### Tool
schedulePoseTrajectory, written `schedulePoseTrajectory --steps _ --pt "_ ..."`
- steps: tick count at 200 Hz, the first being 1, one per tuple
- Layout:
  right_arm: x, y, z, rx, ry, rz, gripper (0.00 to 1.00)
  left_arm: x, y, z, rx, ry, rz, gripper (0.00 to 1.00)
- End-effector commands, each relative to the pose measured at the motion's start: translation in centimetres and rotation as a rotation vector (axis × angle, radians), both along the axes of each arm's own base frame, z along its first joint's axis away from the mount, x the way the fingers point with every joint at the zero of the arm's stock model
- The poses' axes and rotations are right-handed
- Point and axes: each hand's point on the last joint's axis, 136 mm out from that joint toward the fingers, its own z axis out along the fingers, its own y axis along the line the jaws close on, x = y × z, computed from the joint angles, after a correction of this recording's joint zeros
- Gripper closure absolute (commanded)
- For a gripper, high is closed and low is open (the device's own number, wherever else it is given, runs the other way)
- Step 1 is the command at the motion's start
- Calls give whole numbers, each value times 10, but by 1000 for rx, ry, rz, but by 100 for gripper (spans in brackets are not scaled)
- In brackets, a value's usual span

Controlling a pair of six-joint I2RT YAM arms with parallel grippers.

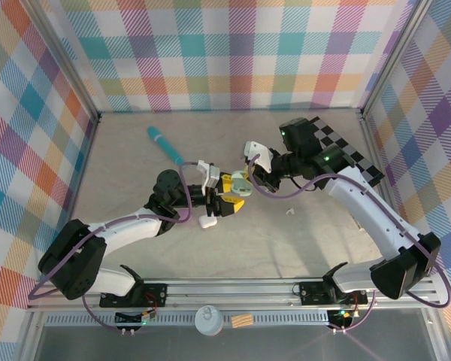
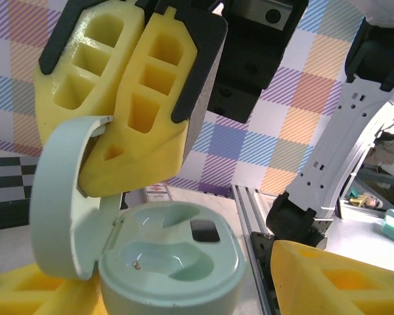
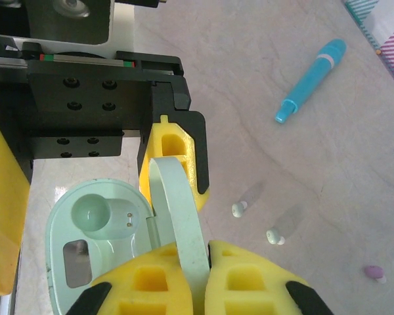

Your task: Insert the wireless bluetooth earbuds into the charging case

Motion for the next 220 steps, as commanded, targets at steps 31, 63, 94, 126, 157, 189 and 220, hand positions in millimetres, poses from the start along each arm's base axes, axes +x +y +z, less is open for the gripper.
schedulePoseTrajectory --steps 31,63,94,126,157,189,220 --pt "-8 2 13 46 -14 16 100 -1 0 17 -64 -55 -19 44" --pt "-9 1 14 50 -16 14 100 -2 0 19 -66 -62 -26 49" --pt "-9 1 14 51 -14 13 100 -3 0 18 -63 -60 -31 55" --pt "-9 2 16 56 -21 14 100 -3 1 18 -61 -63 -29 56" --pt "-7 1 20 64 -43 6 100 -1 0 17 -61 -61 -15 46" --pt "0 0 20 71 -85 -20 100 2 1 19 -66 -59 0 45" --pt "0 0 22 82 -108 -21 100 5 2 20 -71 -59 20 47"
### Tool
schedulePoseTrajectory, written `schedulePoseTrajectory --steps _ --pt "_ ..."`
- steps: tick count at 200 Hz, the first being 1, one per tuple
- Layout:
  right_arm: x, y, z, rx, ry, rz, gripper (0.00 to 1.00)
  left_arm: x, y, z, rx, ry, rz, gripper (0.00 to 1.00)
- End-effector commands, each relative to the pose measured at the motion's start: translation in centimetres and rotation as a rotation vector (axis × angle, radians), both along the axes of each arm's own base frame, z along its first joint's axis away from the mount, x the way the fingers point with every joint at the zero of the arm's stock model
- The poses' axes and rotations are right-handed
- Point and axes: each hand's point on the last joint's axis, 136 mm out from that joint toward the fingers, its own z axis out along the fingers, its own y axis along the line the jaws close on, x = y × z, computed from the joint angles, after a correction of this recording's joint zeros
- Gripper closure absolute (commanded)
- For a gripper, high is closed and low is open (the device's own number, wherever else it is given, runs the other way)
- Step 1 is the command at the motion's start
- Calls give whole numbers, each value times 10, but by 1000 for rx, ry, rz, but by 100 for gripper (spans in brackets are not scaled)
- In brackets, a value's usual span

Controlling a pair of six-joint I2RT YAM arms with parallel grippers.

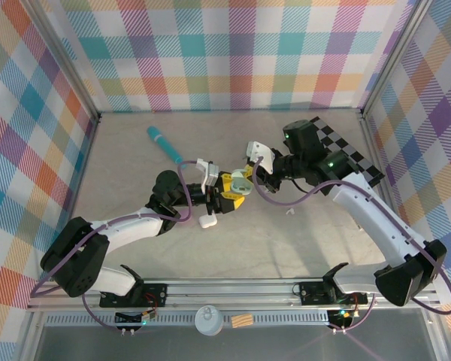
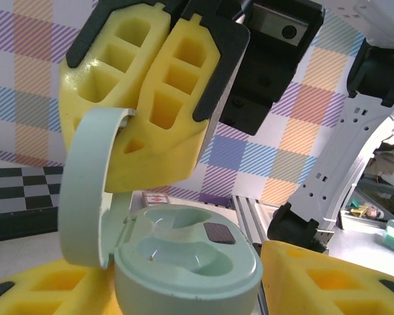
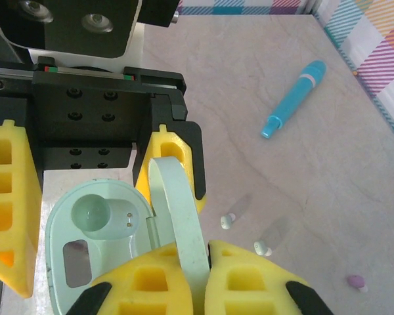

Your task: Insert the wireless bluetooth earbuds into the charging case

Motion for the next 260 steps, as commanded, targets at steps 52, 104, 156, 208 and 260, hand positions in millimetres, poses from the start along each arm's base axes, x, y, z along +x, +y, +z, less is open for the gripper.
schedulePoseTrajectory --steps 52,104,156,208,260 --pt "-3 3 12 40 -40 16 100 3 1 18 -45 -66 11 51" --pt "-3 3 10 33 -30 19 100 1 0 17 -43 -65 -3 56" --pt "-1 2 12 41 -53 4 100 3 0 17 -50 -52 6 44" --pt "-4 2 11 48 -44 17 100 4 1 23 -81 -65 11 48" --pt "-8 2 11 48 -32 26 100 4 -1 22 -81 -67 -6 56"
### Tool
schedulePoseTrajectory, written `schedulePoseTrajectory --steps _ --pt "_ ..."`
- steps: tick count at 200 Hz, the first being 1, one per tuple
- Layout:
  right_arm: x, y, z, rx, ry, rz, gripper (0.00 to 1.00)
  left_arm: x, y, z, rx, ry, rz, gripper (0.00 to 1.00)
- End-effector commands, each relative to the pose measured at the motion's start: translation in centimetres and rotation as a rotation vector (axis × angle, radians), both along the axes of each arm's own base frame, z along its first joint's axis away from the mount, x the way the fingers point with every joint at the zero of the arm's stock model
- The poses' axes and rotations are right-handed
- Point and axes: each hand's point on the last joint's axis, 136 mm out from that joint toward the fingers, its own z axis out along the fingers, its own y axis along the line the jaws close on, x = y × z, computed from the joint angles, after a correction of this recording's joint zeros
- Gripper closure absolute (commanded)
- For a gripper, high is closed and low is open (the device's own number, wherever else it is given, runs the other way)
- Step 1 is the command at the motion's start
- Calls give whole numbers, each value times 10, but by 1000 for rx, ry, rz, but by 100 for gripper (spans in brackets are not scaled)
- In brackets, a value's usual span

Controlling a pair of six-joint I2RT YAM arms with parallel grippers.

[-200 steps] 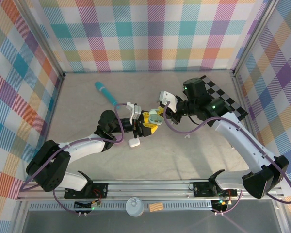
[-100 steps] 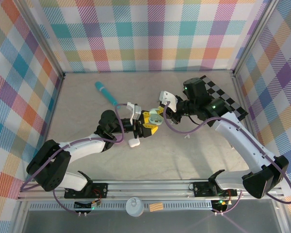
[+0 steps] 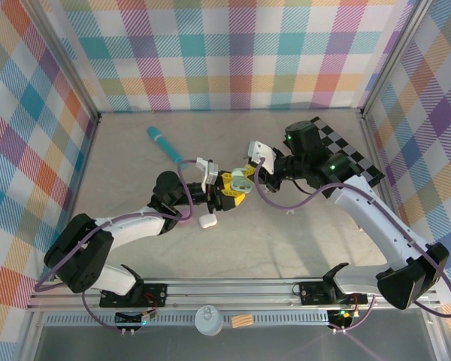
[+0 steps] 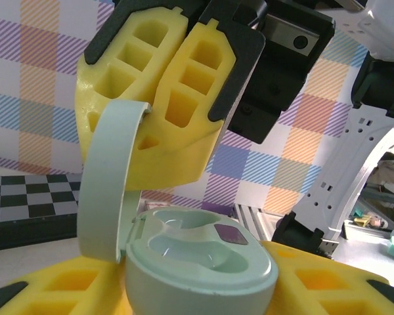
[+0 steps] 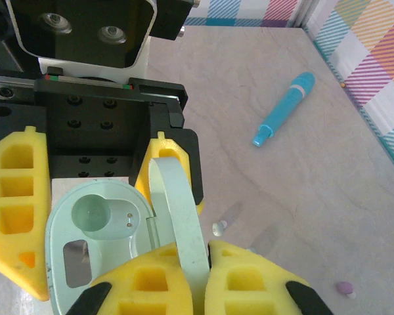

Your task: Insert the wireless bluetooth earbuds into the charging case

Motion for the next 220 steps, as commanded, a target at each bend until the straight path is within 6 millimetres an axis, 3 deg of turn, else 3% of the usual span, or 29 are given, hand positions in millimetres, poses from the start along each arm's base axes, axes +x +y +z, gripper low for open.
schedulePoseTrajectory --steps 1,62,125,151,220 --pt "-9 1 6 25 2 26 100 0 1 20 -49 -69 -13 56" --pt "-10 1 5 23 14 30 100 -2 1 19 -51 -75 -21 59" --pt "-10 3 10 30 28 27 88 -2 2 15 -48 -78 -13 59" --pt "-14 5 11 35 42 51 100 -3 2 15 -48 -86 -13 57" --pt "-18 6 11 37 62 77 100 -4 2 15 -45 -93 -21 48"
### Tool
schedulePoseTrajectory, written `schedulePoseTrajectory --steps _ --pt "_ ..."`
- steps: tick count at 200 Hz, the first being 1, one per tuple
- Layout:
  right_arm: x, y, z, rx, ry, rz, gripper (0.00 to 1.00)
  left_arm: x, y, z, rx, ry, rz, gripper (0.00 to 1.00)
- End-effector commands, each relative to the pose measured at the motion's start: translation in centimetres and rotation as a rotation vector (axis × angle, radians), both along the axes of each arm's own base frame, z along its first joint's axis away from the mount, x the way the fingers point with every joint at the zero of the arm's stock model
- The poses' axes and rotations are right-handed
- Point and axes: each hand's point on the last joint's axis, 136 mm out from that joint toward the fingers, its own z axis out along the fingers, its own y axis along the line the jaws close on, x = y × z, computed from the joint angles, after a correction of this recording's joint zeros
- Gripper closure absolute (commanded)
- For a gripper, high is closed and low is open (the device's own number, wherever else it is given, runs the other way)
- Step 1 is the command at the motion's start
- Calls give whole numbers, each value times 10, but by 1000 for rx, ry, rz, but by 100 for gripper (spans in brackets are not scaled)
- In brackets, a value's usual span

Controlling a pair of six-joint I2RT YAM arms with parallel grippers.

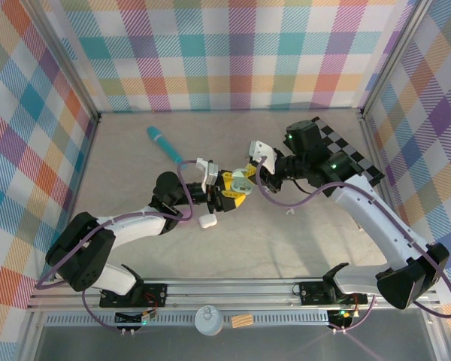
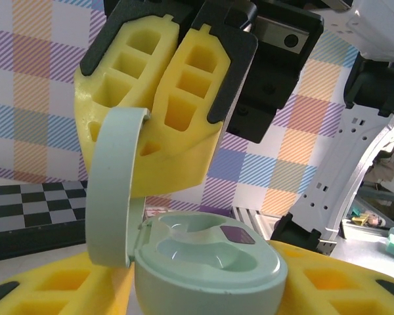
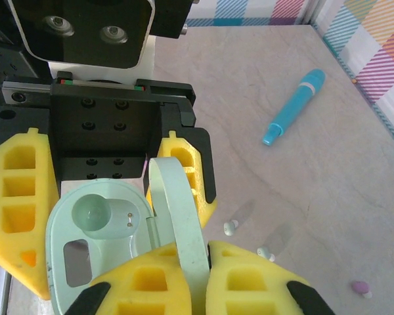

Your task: Insert the wireless bluetooth earbuds into the charging case

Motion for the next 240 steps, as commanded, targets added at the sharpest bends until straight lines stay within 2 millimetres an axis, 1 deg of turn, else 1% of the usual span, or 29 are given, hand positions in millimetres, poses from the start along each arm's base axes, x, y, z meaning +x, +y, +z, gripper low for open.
schedulePoseTrajectory --steps 1,33,61,81,115,125,141,153,162,176,198,214,219,226,240 --pt "-11 6 9 27 19 61 100 -3 2 12 -28 -64 -11 48" --pt "-10 6 8 22 24 63 100 -4 2 11 -21 -62 -23 48" --pt "-10 7 9 18 23 67 100 -5 2 12 -18 -65 -31 53" --pt "-8 7 9 15 18 63 100 -6 1 12 -18 -65 -33 58" --pt "-8 7 9 17 18 63 100 -5 1 12 -19 -66 -28 58" --pt "-8 7 9 17 18 60 93 -5 1 11 -18 -65 -26 59" --pt "-7 8 10 22 17 58 88 -5 2 11 -19 -69 -22 59" --pt "-6 7 12 27 12 52 80 -4 3 10 -18 -72 -12 59" --pt "-6 7 15 35 5 49 78 -4 3 10 -19 -76 -8 59" --pt "-6 7 18 46 -5 46 71 -3 4 9 -20 -78 -2 59" --pt "-5 6 23 57 -17 32 53 -2 6 8 -23 -77 5 59" --pt "-5 5 28 73 -35 22 46 -1 8 7 -26 -75 13 58" --pt "-5 5 30 82 -40 20 41 -1 9 7 -27 -74 16 59" --pt "-7 4 34 98 -49 22 38 0 10 6 -26 -71 21 59" --pt "-12 3 42 137 -64 27 36 2 13 6 -30 -71 32 59"
